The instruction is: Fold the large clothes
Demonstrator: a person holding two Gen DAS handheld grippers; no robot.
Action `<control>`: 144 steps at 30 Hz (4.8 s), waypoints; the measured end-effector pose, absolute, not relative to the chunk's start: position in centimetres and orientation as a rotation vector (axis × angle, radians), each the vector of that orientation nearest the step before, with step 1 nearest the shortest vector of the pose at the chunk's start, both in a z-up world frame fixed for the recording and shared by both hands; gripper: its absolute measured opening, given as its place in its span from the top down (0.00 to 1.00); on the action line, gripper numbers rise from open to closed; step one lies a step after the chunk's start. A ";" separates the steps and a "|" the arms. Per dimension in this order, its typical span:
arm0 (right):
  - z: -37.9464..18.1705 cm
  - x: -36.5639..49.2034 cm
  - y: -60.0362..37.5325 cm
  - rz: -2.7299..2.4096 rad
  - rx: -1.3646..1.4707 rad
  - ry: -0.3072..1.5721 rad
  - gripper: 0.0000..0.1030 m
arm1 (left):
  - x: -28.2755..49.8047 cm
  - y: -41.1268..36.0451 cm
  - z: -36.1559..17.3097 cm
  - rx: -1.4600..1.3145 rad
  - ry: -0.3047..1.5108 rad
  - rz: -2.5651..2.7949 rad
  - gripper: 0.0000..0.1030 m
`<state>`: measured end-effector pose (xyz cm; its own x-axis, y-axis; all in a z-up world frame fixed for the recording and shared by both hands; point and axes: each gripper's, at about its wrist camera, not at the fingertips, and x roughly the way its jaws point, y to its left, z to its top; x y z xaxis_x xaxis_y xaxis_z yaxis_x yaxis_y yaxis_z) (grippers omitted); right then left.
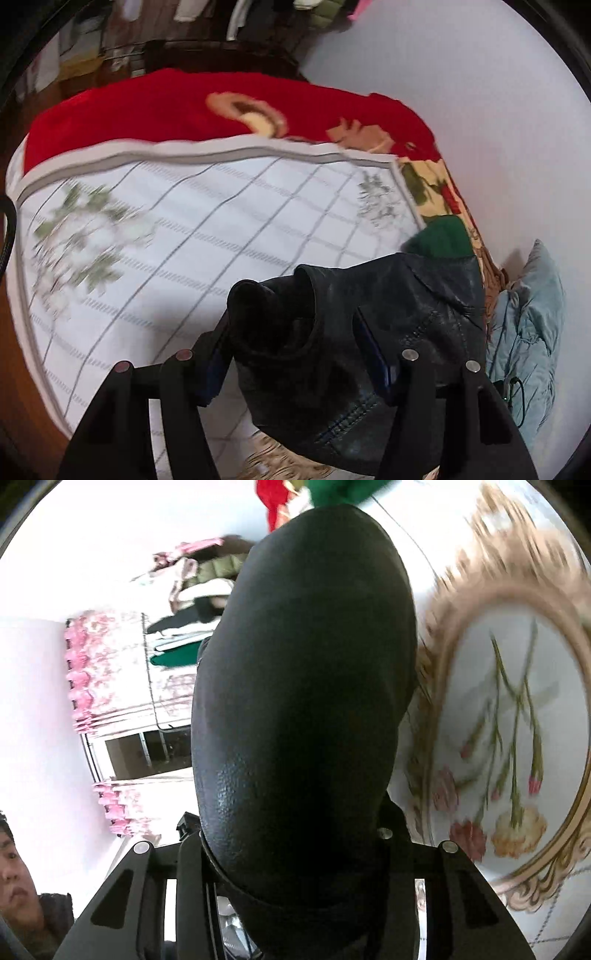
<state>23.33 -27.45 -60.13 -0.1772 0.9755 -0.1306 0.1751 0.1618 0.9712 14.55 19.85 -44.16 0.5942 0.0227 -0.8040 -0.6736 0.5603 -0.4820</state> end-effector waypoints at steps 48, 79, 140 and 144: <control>-41.2 37.9 -36.4 -0.064 0.066 1.223 0.00 | 47.3 3.8 -36.6 0.014 1.011 0.143 0.02; 4.5 0.8 -34.8 -0.219 0.003 0.882 0.00 | 18.2 -0.5 -4.2 0.023 0.815 0.018 0.02; 12.4 -3.3 -34.2 -0.137 -0.032 0.859 0.00 | 13.2 -0.2 1.8 0.008 0.794 0.080 0.02; 12.4 -3.4 -34.2 -0.139 -0.032 0.860 0.00 | 13.3 0.0 1.9 0.008 0.794 0.076 0.02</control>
